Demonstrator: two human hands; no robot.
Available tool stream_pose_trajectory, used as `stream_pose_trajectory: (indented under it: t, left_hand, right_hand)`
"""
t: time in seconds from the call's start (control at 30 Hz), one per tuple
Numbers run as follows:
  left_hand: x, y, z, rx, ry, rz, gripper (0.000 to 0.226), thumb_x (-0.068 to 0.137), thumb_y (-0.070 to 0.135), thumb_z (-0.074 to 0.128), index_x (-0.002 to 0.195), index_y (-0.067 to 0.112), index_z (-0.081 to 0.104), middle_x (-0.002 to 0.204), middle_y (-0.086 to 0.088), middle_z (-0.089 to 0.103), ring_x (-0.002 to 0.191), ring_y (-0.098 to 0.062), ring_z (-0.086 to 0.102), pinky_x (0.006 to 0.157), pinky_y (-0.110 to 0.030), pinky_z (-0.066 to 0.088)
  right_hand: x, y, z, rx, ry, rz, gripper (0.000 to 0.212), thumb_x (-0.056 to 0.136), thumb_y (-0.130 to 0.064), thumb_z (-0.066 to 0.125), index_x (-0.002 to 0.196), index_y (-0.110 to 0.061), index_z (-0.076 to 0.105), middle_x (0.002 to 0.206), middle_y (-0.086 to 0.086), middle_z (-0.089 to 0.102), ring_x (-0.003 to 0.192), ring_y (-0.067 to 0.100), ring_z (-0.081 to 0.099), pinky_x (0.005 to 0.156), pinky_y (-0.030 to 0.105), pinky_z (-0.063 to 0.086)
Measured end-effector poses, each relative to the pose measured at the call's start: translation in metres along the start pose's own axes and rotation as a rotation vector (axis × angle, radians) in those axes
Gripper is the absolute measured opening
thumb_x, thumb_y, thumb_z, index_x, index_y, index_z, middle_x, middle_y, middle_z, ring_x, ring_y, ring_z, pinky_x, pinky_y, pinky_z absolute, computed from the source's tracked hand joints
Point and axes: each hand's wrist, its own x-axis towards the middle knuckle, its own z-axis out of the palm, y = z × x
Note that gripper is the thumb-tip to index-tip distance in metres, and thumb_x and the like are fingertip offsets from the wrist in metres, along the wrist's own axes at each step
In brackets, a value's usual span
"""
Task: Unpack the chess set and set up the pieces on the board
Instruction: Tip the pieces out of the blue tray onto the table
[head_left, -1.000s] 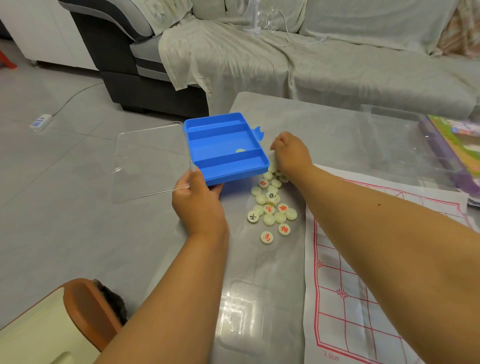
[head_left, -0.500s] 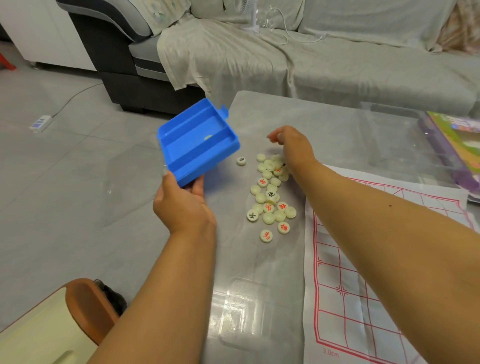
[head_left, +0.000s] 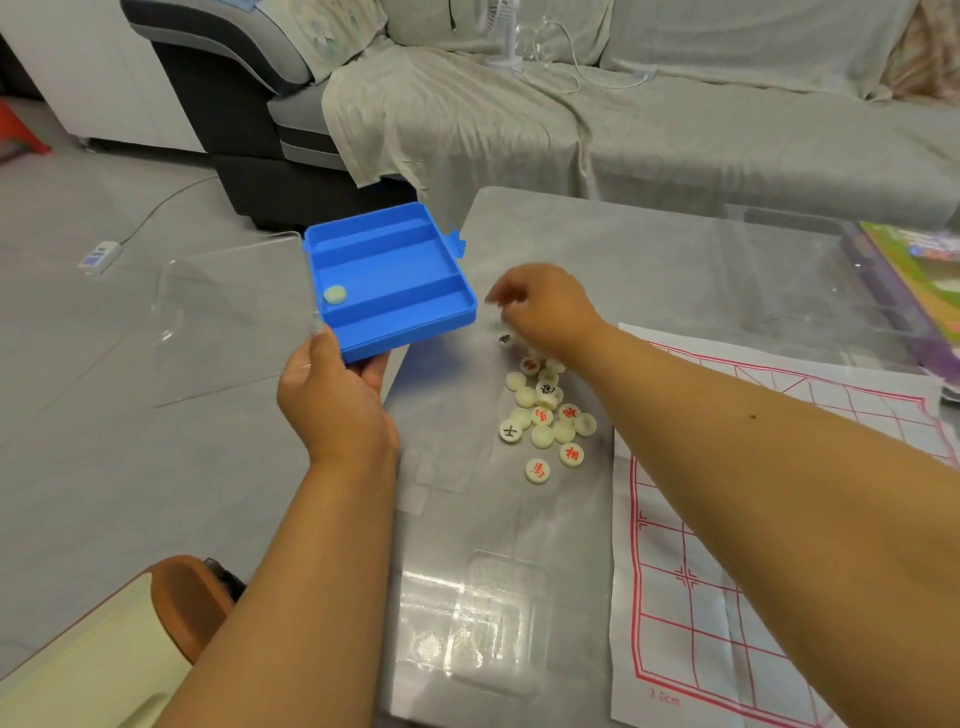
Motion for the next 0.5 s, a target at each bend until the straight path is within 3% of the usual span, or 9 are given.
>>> stream_pose_trajectory:
  t: [0.07, 0.13, 0.23, 0.33, 0.4, 0.5]
  left_hand:
    - [-0.001, -0.004, 0.001, 0.029, -0.023, -0.017, 0.020, 0.099, 0.016, 0.049, 0.092, 0.007, 0.065, 0.091, -0.009, 0.070, 0.091, -0.022, 0.070, 0.075, -0.036, 0.059]
    - [-0.004, -0.009, 0.003, 0.064, -0.055, -0.033, 0.019, 0.099, 0.016, 0.049, 0.092, 0.006, 0.065, 0.090, -0.008, 0.070, 0.093, -0.022, 0.070, 0.075, -0.035, 0.059]
    - [-0.011, -0.015, 0.007, 0.113, -0.116, -0.055, 0.020, 0.099, 0.015, 0.047, 0.097, 0.007, 0.065, 0.095, -0.009, 0.070, 0.091, -0.020, 0.070, 0.076, -0.035, 0.058]
    - [-0.017, -0.016, 0.012, 0.129, -0.175, -0.057, 0.021, 0.099, 0.014, 0.045, 0.097, 0.006, 0.065, 0.092, -0.009, 0.069, 0.088, -0.019, 0.070, 0.079, -0.036, 0.058]
    - [-0.020, -0.017, 0.013, 0.152, -0.192, -0.059, 0.021, 0.100, 0.014, 0.045, 0.098, 0.005, 0.064, 0.092, -0.009, 0.068, 0.089, -0.019, 0.069, 0.080, -0.036, 0.057]
    - [-0.024, -0.020, 0.014, 0.182, -0.212, -0.068, 0.021, 0.100, 0.015, 0.045, 0.102, 0.004, 0.063, 0.094, -0.010, 0.068, 0.090, -0.020, 0.069, 0.080, -0.037, 0.058]
  right_hand:
    - [-0.002, -0.013, -0.012, 0.245, 0.344, 0.027, 0.023, 0.073, -0.005, 0.050, 0.086, -0.014, 0.067, 0.079, -0.003, 0.062, 0.076, 0.013, 0.056, 0.069, 0.024, 0.043]
    - [-0.004, -0.033, -0.024, 0.273, 0.442, -0.091, 0.022, 0.071, -0.006, 0.050, 0.086, -0.011, 0.066, 0.075, -0.005, 0.059, 0.072, 0.012, 0.054, 0.066, 0.024, 0.042]
    - [-0.006, -0.059, -0.026, 0.048, 0.091, -0.295, 0.031, 0.082, -0.012, 0.054, 0.111, -0.015, 0.064, 0.100, -0.004, 0.062, 0.094, 0.011, 0.056, 0.083, 0.020, 0.041]
    - [-0.006, -0.064, -0.015, -0.158, -0.266, -0.305, 0.048, 0.089, -0.017, 0.055, 0.136, -0.017, 0.047, 0.134, -0.001, 0.050, 0.119, 0.012, 0.047, 0.094, 0.018, 0.031]
    - [-0.008, -0.065, -0.011, -0.176, -0.303, -0.307, 0.052, 0.088, -0.016, 0.058, 0.138, -0.015, 0.044, 0.134, 0.001, 0.049, 0.120, 0.014, 0.047, 0.093, 0.017, 0.031]
    - [-0.009, -0.067, -0.011, -0.173, -0.294, -0.302, 0.038, 0.088, -0.018, 0.061, 0.125, -0.014, 0.058, 0.120, 0.001, 0.060, 0.106, 0.013, 0.055, 0.085, 0.017, 0.039]
